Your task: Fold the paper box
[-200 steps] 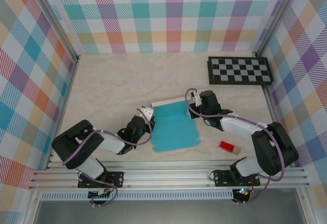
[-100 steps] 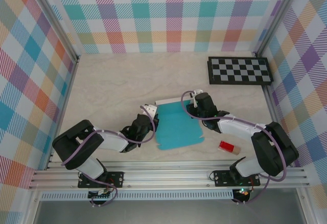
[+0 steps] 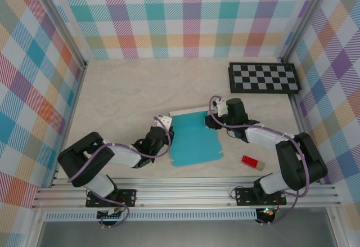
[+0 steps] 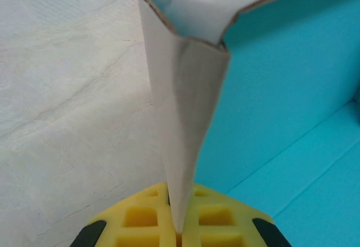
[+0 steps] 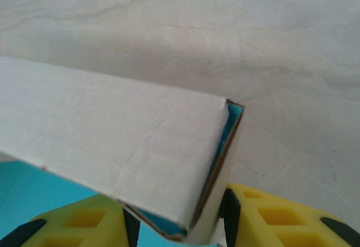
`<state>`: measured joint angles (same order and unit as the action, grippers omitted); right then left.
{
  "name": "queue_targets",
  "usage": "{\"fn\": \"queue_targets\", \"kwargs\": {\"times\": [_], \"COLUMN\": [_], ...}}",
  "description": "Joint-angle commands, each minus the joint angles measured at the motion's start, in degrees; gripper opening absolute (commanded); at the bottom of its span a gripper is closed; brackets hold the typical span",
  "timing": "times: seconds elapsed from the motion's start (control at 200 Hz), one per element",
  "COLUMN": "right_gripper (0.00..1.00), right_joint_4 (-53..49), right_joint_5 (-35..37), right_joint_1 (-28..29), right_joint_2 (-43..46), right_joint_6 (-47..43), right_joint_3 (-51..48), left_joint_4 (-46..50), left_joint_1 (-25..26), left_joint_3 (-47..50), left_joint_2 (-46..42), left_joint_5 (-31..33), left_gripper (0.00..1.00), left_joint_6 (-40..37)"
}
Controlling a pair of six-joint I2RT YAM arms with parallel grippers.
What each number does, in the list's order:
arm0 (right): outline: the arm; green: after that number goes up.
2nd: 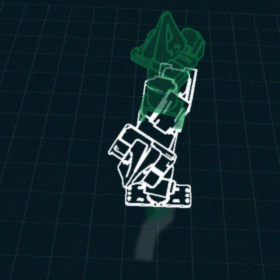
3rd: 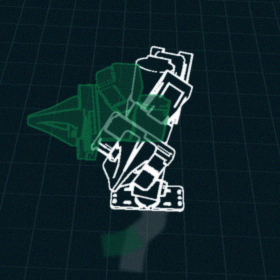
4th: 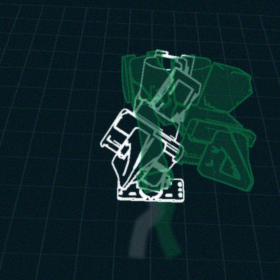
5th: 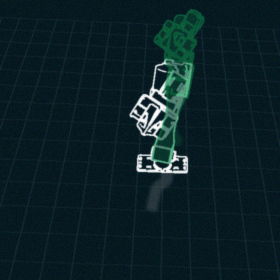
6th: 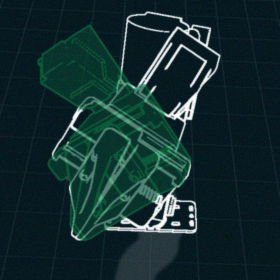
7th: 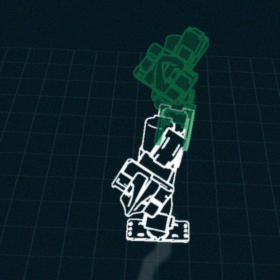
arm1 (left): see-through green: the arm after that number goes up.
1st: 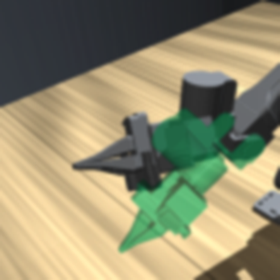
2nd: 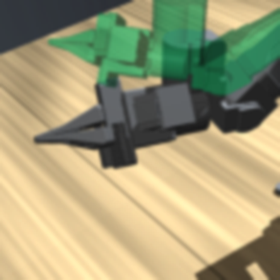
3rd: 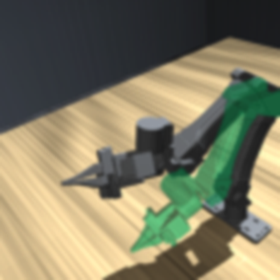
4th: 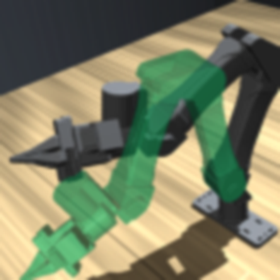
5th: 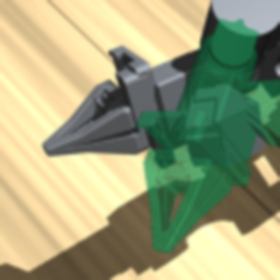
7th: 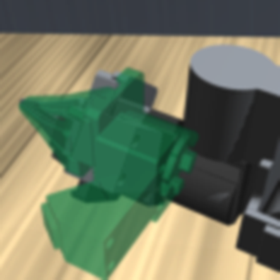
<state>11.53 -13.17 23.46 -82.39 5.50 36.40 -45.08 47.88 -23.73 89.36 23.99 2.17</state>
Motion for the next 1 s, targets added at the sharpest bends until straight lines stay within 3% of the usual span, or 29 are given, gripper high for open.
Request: {"fn": "queue_targets", "kwargs": {"times": [0.0,0.115,0.43,0.5,0.995], "right_gripper": [0.44,0.45,0.51,0.6,0.6], "right_joint_4": [1.0,-3.6,-0.7,-1.7,-3.2], "right_joint_5": [-17.7,-19.6,-25.1,-26.5,-30.1], "right_joint_1": [-0.7,-1.4,-2.6,-2.6,-3.5], "right_joint_2": [2.5,3.1,2.2,2.1,3.1], "right_joint_6": [-4.8,-10.0,-13.6,-14.0,-13.8], "right_joint_3": [-0.8,-0.1,-1.1,-0.6,-0.7], "left_joint_4": [-2.3,-2.2,-1.6,-1.6,-0.3], "left_joint_1": [1.8,1.9,1.7,1.6,-1.4], "left_joint_3": [-1.1,-1.3,-1.4,-1.2,-0.8], "left_joint_2": [1.0,1.0,0.4,0.1,-2.7], "left_joint_5": [-5.0,-5.3,-5.6,-5.6,-10.3], "left_gripper": [0.0,0.0,0.0,0.0,0.0], "left_joint_6": [0.3,0.3,-0.3,-0.4,-1.5]}}
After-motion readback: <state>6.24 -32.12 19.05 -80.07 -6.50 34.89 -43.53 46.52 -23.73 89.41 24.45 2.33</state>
